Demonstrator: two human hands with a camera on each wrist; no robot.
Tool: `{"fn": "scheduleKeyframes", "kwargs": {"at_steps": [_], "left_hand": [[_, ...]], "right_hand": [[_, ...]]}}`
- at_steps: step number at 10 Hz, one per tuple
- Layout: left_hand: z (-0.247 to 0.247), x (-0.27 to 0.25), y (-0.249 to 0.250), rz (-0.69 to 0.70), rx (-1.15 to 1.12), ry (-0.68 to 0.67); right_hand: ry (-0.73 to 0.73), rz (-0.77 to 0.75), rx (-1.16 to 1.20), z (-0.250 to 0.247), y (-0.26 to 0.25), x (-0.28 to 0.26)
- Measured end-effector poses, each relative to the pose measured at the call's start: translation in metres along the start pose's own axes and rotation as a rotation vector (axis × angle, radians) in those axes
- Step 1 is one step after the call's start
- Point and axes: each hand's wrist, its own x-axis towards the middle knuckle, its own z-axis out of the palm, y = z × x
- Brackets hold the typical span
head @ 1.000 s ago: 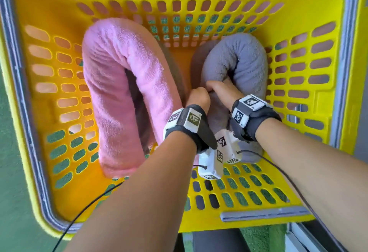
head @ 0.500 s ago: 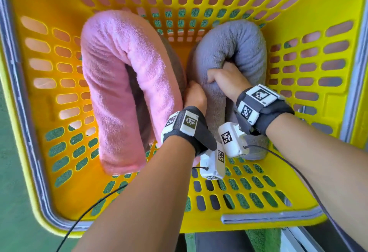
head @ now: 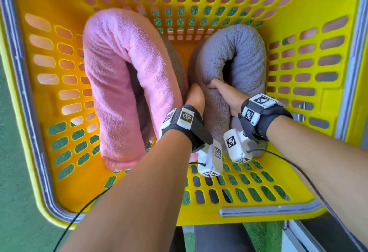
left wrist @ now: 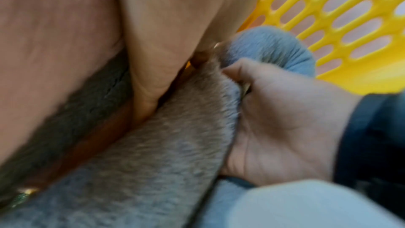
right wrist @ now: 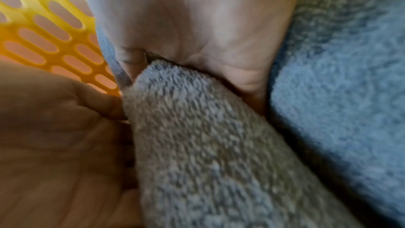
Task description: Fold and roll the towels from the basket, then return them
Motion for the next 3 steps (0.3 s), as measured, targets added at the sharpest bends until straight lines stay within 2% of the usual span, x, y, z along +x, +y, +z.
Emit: {"fn": "scheduleKeyframes", "kwargs": {"at_steps": [1, 2, 3], "left_hand": [[-0.015, -0.102, 0.047, 0.084, 0.095, -0.083], [-0.031, -0.152, 0.066, 0.19, 0.303, -0.119], [-0.064, -0.207, 0.077, 0.368, 0.369, -0.175]], "right_hand": [[0.07, -0.095, -0.202, -0.001, -0.015, -0.026], [0.165, -0.236, -0.48, -0.01, -0.021, -0.06], [0.228, -0.322, -0.575, -0.015, -0.024, -0.117]]}}
